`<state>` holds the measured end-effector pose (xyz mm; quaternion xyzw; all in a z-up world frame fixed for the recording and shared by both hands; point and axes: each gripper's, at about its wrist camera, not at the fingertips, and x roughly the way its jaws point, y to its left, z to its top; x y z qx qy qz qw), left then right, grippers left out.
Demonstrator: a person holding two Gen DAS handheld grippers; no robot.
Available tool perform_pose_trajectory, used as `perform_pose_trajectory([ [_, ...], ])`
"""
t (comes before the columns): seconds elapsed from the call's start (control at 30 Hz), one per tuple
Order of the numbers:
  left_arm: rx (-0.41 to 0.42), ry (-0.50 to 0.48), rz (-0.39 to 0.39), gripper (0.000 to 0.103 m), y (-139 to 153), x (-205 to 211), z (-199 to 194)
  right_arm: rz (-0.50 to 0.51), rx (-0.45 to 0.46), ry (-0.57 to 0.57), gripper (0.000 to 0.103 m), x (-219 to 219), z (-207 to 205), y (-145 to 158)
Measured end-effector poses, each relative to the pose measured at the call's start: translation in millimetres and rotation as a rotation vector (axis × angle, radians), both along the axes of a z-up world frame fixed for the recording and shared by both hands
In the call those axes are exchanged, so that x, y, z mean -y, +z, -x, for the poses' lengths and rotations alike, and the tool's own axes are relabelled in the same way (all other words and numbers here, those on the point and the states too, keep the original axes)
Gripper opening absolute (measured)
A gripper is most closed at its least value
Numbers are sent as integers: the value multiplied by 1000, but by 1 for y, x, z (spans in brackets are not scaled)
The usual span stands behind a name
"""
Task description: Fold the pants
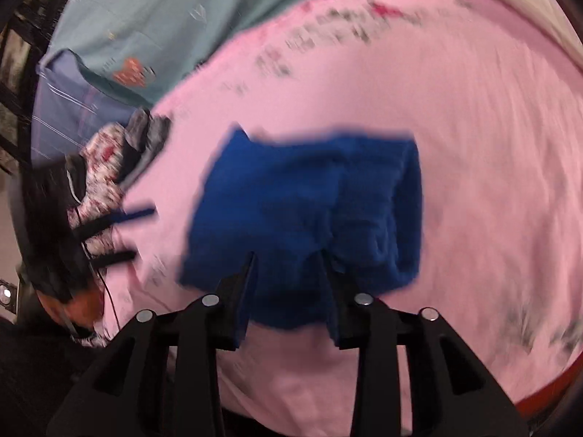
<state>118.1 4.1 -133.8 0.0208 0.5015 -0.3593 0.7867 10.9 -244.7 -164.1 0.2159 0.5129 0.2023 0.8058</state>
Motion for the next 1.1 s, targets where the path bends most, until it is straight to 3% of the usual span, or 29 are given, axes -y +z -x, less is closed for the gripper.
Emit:
perform_pose_trajectory([
  [0.1,-84,27,-46,90,-26,2,-21,-12,-25,-5,23,-1,12,-11],
  [0.17,-124,38,-134,89,-48,6,-24,15,-28,-10,23,-3,15,-9],
  [0.33,-103,66,-87,90,-24,-38,-8,4,97,-15,26,-13,20,41],
  [0.5,-33,125,-182,90,-10,-80,-5,-30,187,118,26,-59,4,71],
  [0.7,-50,314,-133,90,-3,-135,-10,77,182,346,26,-137,-10,51],
  [0.9,-99,373,-87,90,-14,-166,-2,133,62,338,23,-170,-23,-5],
  [1.0,-97,353,-96,90,-17,-168,-2,95,18,314,24,-168,-26,9],
  [1.1,-95,337,-79,90,-19,-168,-6,57,96,246,27,-161,-27,37],
])
